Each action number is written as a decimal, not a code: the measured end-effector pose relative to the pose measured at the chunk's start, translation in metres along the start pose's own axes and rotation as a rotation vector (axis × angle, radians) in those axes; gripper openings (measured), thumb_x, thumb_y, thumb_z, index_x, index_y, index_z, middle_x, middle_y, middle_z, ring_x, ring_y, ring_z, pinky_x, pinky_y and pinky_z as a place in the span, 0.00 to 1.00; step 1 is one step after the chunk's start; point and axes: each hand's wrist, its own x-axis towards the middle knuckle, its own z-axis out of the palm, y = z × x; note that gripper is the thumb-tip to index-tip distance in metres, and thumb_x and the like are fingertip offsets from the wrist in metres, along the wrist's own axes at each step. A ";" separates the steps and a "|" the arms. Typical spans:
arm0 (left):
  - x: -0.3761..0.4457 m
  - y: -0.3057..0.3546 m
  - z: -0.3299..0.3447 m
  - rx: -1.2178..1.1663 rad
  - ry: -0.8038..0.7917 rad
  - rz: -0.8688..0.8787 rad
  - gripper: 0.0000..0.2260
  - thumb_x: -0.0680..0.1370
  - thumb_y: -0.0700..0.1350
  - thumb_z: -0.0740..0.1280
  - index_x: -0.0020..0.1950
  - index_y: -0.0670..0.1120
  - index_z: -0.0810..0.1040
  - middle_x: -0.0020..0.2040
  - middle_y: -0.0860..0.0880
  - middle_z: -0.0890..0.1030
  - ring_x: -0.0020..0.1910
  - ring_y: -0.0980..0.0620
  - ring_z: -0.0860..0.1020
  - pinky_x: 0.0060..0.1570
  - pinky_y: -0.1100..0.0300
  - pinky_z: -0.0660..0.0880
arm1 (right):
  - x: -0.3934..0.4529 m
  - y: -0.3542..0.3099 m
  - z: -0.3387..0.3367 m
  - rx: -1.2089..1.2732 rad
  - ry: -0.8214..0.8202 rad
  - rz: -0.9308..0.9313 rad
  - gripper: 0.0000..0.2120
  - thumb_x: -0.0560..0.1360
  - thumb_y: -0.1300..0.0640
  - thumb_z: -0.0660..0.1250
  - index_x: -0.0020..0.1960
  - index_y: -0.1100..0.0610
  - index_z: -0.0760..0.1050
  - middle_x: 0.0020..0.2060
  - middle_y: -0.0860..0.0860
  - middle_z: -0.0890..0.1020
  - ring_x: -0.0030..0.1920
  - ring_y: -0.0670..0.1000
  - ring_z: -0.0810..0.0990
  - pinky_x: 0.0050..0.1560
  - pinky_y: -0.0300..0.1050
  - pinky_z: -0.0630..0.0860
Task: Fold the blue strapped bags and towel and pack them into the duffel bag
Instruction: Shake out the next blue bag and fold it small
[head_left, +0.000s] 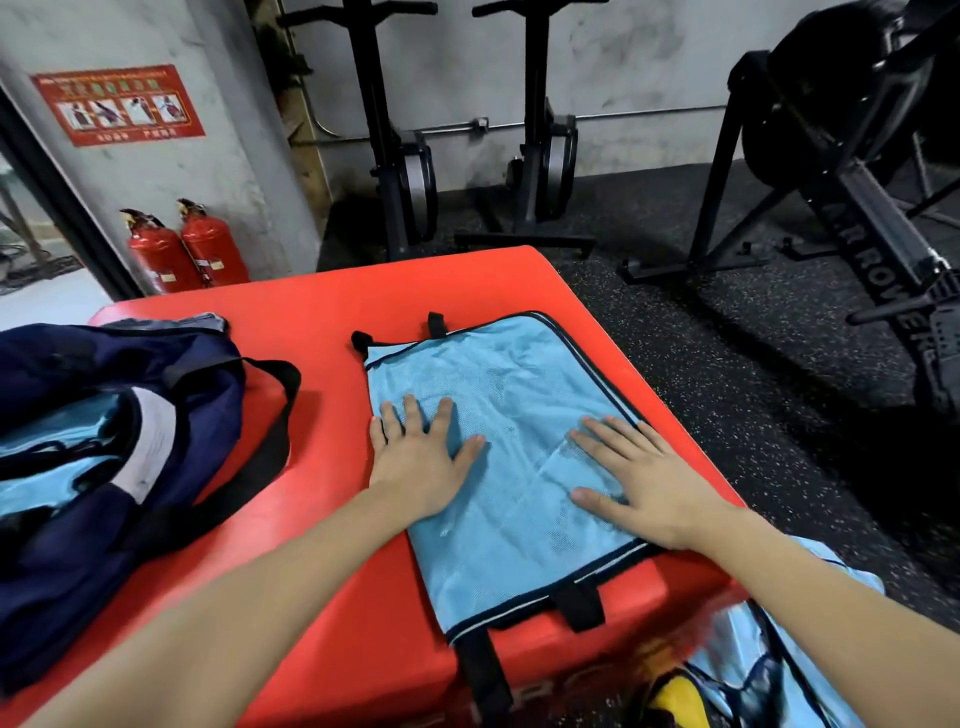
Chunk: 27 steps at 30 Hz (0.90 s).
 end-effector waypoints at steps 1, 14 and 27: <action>0.003 -0.003 -0.001 0.014 -0.014 0.018 0.37 0.77 0.73 0.41 0.82 0.56 0.46 0.81 0.38 0.46 0.79 0.32 0.42 0.77 0.38 0.41 | -0.002 -0.003 0.001 0.003 0.002 0.020 0.42 0.73 0.21 0.38 0.81 0.40 0.45 0.80 0.41 0.45 0.80 0.44 0.40 0.80 0.50 0.40; -0.106 -0.034 -0.017 -0.308 0.064 0.614 0.27 0.78 0.66 0.62 0.69 0.50 0.77 0.65 0.51 0.77 0.67 0.53 0.71 0.70 0.60 0.66 | -0.054 -0.024 -0.010 0.172 0.140 -0.018 0.38 0.74 0.24 0.50 0.76 0.44 0.65 0.77 0.44 0.64 0.78 0.46 0.57 0.79 0.47 0.51; -0.185 -0.016 -0.010 -0.214 0.021 0.489 0.29 0.71 0.60 0.75 0.67 0.46 0.77 0.58 0.50 0.77 0.63 0.51 0.72 0.65 0.60 0.68 | -0.120 -0.031 -0.014 0.187 0.079 0.029 0.38 0.68 0.28 0.67 0.73 0.46 0.71 0.72 0.43 0.69 0.73 0.46 0.64 0.73 0.41 0.58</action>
